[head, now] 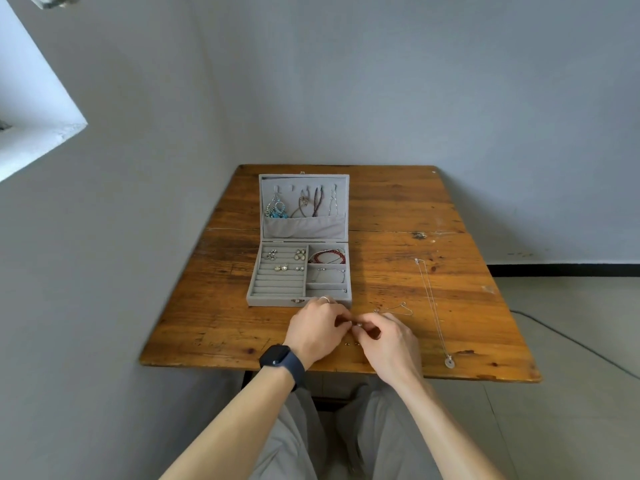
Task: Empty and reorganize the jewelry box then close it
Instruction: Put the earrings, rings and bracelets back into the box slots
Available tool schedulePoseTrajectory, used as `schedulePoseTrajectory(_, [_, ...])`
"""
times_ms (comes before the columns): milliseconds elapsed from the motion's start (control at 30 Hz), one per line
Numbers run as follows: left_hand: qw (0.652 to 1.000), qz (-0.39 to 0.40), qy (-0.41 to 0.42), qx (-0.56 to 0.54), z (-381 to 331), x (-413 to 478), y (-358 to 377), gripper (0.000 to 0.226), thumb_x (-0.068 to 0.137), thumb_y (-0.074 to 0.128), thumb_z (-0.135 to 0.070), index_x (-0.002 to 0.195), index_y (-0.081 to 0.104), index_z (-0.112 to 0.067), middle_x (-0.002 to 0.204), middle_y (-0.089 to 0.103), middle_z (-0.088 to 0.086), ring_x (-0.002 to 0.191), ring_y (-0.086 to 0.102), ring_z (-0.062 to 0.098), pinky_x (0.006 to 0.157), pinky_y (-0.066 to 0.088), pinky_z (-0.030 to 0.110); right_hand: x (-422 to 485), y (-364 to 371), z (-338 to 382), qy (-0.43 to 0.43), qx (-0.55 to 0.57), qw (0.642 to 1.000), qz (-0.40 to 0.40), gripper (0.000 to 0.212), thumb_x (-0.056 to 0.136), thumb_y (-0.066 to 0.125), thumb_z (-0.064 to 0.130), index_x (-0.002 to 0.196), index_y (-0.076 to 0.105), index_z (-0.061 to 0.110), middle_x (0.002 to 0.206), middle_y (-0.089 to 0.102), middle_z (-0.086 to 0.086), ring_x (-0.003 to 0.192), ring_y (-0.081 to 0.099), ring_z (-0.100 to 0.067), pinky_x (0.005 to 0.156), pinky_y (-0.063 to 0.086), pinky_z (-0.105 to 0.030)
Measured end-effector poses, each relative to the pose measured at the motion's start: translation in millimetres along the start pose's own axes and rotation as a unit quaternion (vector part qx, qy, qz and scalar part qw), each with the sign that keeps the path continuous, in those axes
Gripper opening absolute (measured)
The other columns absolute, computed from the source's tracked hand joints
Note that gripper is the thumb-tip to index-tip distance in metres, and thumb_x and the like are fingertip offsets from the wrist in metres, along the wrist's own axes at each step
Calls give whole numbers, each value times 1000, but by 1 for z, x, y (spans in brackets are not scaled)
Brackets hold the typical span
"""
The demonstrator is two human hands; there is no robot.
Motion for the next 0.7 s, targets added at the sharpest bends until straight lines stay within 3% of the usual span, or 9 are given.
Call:
schedulePoseTrajectory(367, [987,-54,-65,-140,46,-25,-41,15,96,59,-35,109,66,-33,94,68,-19,89,63,-2,76,57,24,-1,-5,1,-3,63,998,8,5,94,63,41,94,68,40,85,65,26,81,60,7,61,41,-11])
schedulePoseTrajectory(500, [971,-109,-87,-193,70,-33,-62,9,94,63,-28,101,68,-30,92,68,-18,89,61,-8,75,49,12,1,-5,8,-15,131,991,29,7,96,64,31,98,65,38,89,66,29,88,59,16,60,44,-3])
schedulePoseTrajectory(700, [955,-145,-136,-218,104,-32,-79,14,96,60,-25,103,67,-35,100,65,-19,92,58,-7,72,40,5,14,-2,37,-43,177,983,25,9,94,67,30,100,66,37,94,65,27,93,56,16,66,44,0])
Point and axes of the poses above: each hand's wrist, its own x-axis towards the middle knuckle, its own y-axis out of the palm, z = x × y, the point moved 2 cm from there along x, towards the middle knuckle
